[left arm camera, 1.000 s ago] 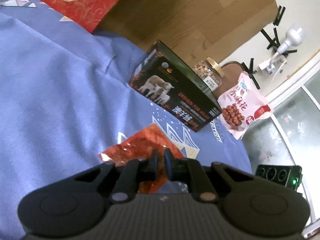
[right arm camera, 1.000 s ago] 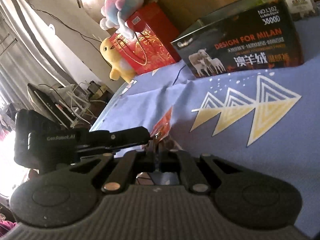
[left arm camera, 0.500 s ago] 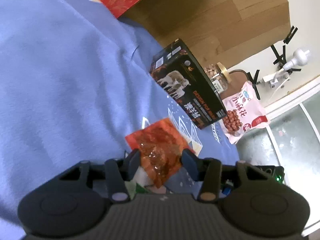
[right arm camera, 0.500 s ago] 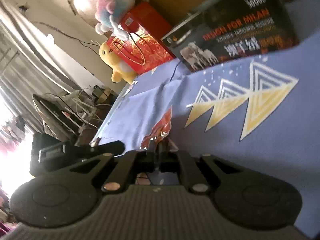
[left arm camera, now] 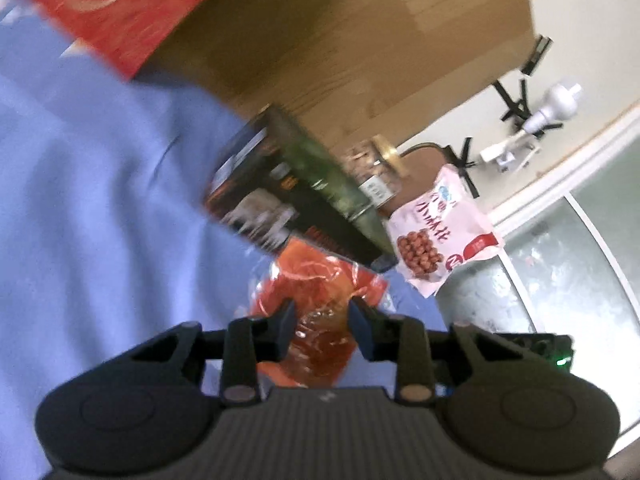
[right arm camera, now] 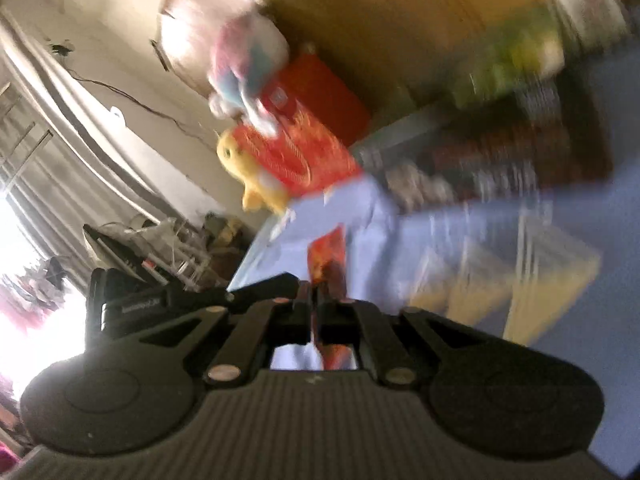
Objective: Organize snacks
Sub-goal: 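Carry the red-orange packet over the black tin and open the left tool, then reach the left tool to the green cracker packet and grasp it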
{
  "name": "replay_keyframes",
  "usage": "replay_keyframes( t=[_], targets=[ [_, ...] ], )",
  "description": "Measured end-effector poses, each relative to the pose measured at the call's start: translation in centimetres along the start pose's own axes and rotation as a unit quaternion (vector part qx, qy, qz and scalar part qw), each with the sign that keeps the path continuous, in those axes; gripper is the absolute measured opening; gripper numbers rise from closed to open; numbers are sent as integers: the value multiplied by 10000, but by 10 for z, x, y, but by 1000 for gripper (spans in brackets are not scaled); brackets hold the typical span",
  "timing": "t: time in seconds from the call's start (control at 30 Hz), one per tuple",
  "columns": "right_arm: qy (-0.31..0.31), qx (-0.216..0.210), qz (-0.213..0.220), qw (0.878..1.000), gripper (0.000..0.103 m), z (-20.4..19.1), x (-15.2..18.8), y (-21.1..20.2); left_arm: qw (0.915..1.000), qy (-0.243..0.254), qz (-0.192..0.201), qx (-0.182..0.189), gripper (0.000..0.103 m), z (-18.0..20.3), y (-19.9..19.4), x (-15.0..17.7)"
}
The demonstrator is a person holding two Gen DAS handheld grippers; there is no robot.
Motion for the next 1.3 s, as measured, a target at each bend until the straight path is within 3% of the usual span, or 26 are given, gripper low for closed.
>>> replay_keyframes(
  t=[0.2,0.3,0.37,0.5,0.73,1.0,1.1,1.17,1.3],
  targets=[
    [-293,265,345,9986,4,7,-49,0,9996,173,216,65,30,13,18,-30],
    [-282,361,320,9984,4,19,-48,0,9997,192,150,-8,39,5,22,-28],
    [-114,364,324,9987,4,26,-47,0,9999,73,69,-138,51,-5,25,-24],
    [-84,296,604,9977,4,21,-67,-1,9998,-152,9,-162,51,-15,26,-19],
    [-244,392,1167,9921,4,19,-118,29,9985,284,368,-291,51,-2,14,-28],
    [-502,952,476,9931,11,47,-89,94,9952,418,612,-642,51,-15,-36,-15],
    [-805,1126,529,9890,23,44,-82,78,9943,408,606,-778,51,-24,-55,-4],
    [-850,1099,622,9883,25,39,-79,60,9944,364,555,-828,51,-28,-66,5],
    [-755,658,446,9940,28,17,-52,21,9944,359,422,-899,51,-33,-85,26]
  ],
)
Point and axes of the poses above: each gripper's, at about its wrist camera, not at the fingertips, and y roughly the way its jaws point, z to its right, x to its underside, the point moved 8 cm from there along y, roughly the way its jaws point, and after that the axes turned 13 degrees about z, right-handed, at the moved point
